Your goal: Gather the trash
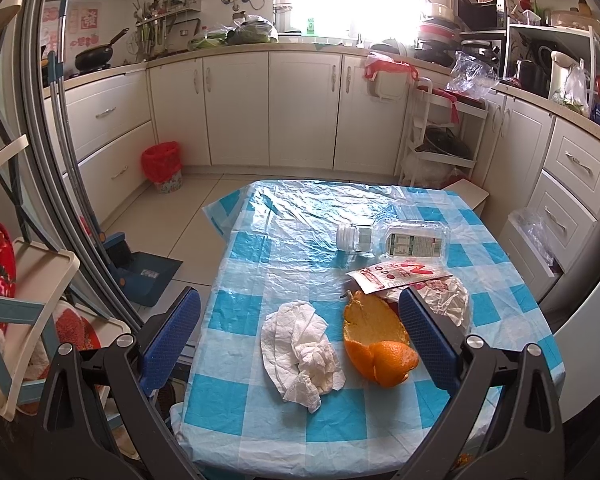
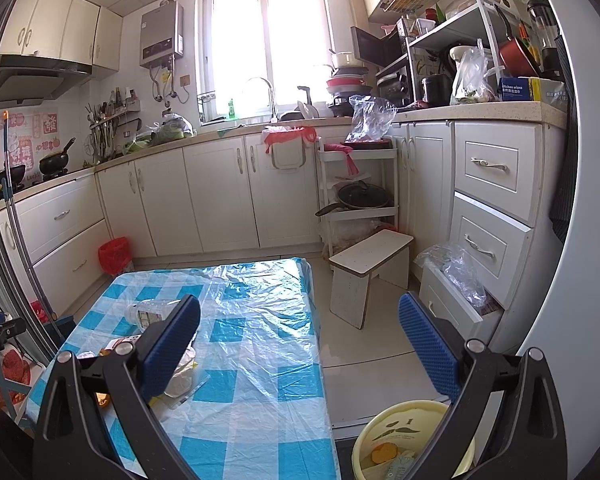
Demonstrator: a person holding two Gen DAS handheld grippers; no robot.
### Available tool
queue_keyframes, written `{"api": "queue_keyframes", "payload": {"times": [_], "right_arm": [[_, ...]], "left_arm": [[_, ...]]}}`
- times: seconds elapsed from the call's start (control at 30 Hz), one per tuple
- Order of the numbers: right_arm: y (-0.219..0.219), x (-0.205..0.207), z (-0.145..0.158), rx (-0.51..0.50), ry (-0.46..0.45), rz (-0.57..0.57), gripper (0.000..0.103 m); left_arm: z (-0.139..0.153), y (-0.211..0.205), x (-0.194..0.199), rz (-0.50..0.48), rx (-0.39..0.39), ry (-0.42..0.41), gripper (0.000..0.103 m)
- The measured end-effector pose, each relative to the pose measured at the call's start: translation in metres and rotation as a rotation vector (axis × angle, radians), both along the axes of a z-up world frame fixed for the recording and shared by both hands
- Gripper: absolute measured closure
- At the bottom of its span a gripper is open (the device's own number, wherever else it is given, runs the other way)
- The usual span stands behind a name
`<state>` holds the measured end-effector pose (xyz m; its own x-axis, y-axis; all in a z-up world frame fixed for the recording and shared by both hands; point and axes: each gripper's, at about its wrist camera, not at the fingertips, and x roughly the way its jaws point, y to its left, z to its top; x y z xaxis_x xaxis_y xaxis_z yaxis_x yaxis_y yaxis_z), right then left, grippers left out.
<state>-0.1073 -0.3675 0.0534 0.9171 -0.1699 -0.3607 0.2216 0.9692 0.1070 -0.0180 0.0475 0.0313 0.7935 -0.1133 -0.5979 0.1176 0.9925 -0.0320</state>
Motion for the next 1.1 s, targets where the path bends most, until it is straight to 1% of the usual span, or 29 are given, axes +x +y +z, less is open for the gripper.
{"api": "queue_keyframes", "payload": {"times": [0.37,0.43,0.57,0.77,0.93,1.0,1.03,1.1], "right_arm": [[0.0,0.0,0.0,-0.001,-0.001,0.0,0.008],[0.0,0.0,0.0,0.0,-0.001,-0.001,0.008],[0.001,0.001,0.0,0.003,0.001,0.004,0.008],[0.004,0.002,0.0,0.001,-0.004,0.022,0.008],[0.008,0.005,-0.001,0.017,-0.003,0.051,0.008],[0.011,0.007,-0.002,0.016,0.003,0.068,0.008],[0.014,0.008,-0.002,0.013,0.006,0.077,0.008],[0.019,0.009,-0.003,0.002,0.012,0.095,0.008]], "left_arm": [[-0.003,0.001,0.001,-0.007,0.004,0.006,0.008],[-0.003,0.003,0.002,-0.011,-0.004,0.01,0.008],[-0.003,0.021,0.005,0.001,-0.059,0.032,0.008],[-0.008,0.07,0.012,0.06,-0.213,0.086,0.008],[-0.02,0.084,0.023,0.084,-0.258,0.149,0.008],[-0.026,0.08,0.028,0.073,-0.263,0.184,0.009],[-0.03,0.074,0.03,0.058,-0.253,0.205,0.009],[-0.037,0.06,0.034,0.036,-0.198,0.24,0.009]]}}
